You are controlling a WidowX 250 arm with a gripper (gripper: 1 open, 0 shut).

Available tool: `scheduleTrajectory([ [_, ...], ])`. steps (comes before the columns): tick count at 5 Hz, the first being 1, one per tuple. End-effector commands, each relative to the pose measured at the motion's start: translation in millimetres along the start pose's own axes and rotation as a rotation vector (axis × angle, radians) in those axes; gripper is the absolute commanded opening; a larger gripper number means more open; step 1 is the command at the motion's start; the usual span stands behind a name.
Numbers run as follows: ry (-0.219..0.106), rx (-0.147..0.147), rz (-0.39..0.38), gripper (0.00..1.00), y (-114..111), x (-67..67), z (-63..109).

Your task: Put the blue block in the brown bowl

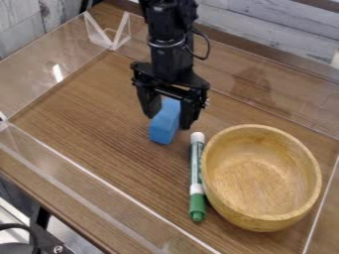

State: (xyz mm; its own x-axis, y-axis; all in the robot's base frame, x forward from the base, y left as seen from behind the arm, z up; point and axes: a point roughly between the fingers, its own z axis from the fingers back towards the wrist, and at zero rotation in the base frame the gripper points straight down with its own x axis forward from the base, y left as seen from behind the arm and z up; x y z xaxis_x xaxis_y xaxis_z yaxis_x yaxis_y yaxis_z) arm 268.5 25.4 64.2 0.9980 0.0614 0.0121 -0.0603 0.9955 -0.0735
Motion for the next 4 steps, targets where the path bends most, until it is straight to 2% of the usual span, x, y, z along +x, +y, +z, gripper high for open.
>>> scheduleTrajectory([
  [1,-0.039,0.008,0.009,1.00,1.1,4.7,8.3],
  [4,-0.052,0.008,0.008,1.00,1.3,5.2,5.0],
])
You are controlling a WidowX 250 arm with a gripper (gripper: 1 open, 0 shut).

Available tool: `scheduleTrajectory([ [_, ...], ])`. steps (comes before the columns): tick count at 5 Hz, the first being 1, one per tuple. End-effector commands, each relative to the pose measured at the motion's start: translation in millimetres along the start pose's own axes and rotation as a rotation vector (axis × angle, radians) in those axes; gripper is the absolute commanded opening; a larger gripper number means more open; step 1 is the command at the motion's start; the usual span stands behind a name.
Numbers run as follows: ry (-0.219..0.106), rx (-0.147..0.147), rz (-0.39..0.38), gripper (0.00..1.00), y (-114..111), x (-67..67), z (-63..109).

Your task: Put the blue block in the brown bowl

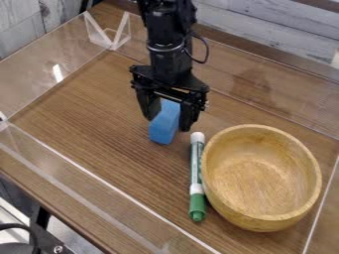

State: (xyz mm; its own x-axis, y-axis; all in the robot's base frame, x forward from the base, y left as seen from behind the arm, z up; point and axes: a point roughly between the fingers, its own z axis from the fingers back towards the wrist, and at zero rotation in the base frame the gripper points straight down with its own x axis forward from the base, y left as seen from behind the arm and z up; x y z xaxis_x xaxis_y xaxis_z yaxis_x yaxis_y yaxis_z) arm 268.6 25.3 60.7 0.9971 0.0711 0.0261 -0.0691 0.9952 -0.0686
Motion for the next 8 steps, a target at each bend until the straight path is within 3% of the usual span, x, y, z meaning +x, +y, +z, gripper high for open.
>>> scheduleTrajectory([
  [1,-0.038,-0.003,-0.002,1.00,2.6,5.5,4.6],
  [8,-0.053,-0.027,-0.014,1.00,10.4,10.4,-14.6],
])
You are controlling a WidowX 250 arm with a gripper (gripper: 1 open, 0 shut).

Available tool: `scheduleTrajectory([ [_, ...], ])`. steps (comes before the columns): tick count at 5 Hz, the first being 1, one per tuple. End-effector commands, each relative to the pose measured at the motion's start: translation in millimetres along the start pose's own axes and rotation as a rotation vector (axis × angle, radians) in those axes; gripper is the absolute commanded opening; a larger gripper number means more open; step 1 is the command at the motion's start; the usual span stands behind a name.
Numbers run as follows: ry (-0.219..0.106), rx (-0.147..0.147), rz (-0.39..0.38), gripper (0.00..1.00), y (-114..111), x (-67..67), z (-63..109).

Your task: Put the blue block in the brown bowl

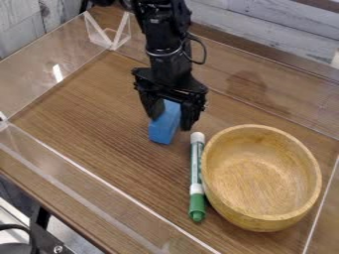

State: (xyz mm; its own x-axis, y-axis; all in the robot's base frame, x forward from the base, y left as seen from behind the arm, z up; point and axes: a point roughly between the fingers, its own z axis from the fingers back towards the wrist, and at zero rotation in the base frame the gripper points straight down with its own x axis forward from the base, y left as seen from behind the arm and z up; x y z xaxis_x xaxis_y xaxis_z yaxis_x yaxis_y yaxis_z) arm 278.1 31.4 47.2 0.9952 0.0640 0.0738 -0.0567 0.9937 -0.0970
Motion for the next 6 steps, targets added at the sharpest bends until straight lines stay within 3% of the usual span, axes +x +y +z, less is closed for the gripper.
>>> scheduleTrajectory([
  [1,-0.007,0.000,-0.003,1.00,5.2,0.9,-3.3],
  [3,-0.007,-0.004,-0.003,1.00,7.5,0.7,-7.8],
  [4,-0.008,-0.003,-0.010,0.00,7.5,2.0,-7.4],
  [6,-0.006,0.041,-0.038,0.00,6.5,4.0,11.2],
])
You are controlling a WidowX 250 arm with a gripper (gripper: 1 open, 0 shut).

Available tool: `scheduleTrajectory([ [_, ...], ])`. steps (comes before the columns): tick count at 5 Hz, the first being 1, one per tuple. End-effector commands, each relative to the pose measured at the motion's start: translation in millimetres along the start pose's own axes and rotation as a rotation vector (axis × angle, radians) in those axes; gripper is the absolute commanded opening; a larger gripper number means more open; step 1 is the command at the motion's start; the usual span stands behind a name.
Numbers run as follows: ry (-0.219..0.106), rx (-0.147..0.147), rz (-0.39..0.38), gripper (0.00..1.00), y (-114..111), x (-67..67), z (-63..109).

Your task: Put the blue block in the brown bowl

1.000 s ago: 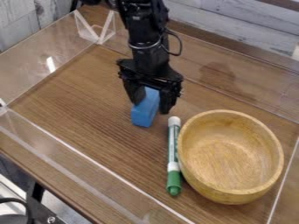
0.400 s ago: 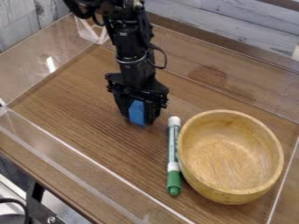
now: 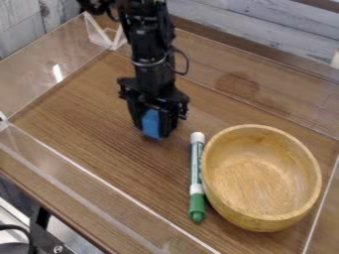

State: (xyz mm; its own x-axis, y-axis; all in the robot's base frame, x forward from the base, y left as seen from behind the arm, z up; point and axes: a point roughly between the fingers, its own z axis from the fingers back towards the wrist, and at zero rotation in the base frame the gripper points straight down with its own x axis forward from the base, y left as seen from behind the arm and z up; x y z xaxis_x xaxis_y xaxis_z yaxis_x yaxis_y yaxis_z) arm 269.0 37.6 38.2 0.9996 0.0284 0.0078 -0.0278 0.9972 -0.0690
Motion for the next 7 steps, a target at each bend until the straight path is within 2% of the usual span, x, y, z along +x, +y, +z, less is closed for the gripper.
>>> scheduleTrajectory([
  [1,-0.081,0.037,-0.018,0.00,-2.0,13.7,35.5],
  [2,-0.124,0.049,-0.044,0.00,-4.3,24.1,61.4],
  [3,-0.182,0.056,-0.066,0.00,-7.6,36.1,91.7],
  [4,-0.228,0.070,-0.109,0.00,-11.6,41.9,118.5],
  [5,-0.248,0.082,-0.133,0.00,-14.9,40.9,131.4],
  [7,-0.216,0.041,-0.146,0.00,-57.5,-3.3,127.5],
])
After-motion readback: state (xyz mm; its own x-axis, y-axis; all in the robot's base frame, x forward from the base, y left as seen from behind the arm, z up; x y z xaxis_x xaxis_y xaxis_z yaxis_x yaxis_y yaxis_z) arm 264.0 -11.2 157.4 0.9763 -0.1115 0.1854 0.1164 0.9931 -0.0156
